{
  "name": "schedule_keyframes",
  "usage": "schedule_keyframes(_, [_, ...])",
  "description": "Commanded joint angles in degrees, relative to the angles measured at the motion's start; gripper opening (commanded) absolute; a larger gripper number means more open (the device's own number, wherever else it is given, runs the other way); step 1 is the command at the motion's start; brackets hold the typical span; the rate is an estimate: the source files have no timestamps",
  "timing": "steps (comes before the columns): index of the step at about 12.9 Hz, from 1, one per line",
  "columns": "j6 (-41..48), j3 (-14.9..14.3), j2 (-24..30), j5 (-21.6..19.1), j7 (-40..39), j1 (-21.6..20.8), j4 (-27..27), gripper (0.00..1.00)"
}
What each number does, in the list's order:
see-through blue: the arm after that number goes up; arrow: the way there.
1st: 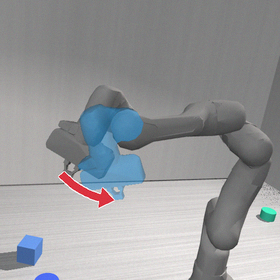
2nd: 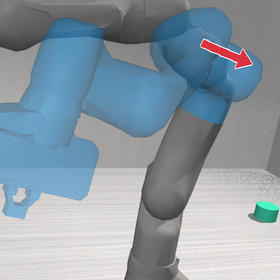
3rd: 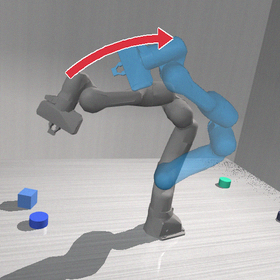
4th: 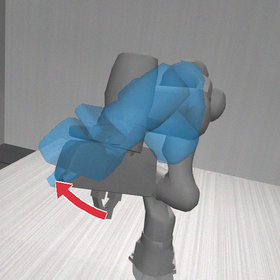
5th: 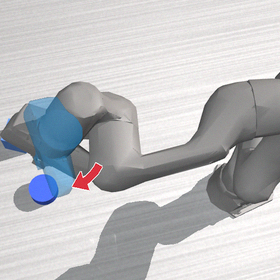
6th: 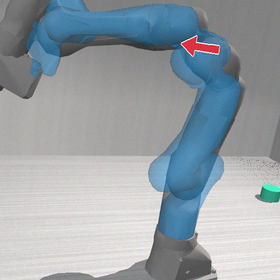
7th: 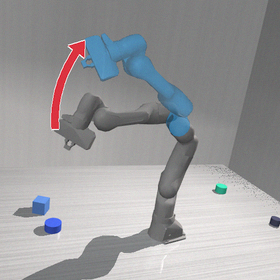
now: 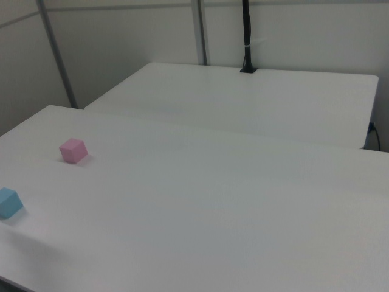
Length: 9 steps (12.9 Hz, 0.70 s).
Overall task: Put blue cube on pink cube
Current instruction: 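Move the open gripper over the light blue cube and lower it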
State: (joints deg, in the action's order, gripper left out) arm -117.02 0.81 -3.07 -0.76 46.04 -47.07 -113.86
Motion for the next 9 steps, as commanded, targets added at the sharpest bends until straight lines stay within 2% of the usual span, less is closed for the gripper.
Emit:
schedule_keyframes(1, [-2.43,-0.46,-0.79,-1.09,0.19,1.89,-3.38,1.00])
schedule_keyframes(9, [-6.03,-0.46,-4.31,-0.30,-0.51,1.28,-4.88,1.00])
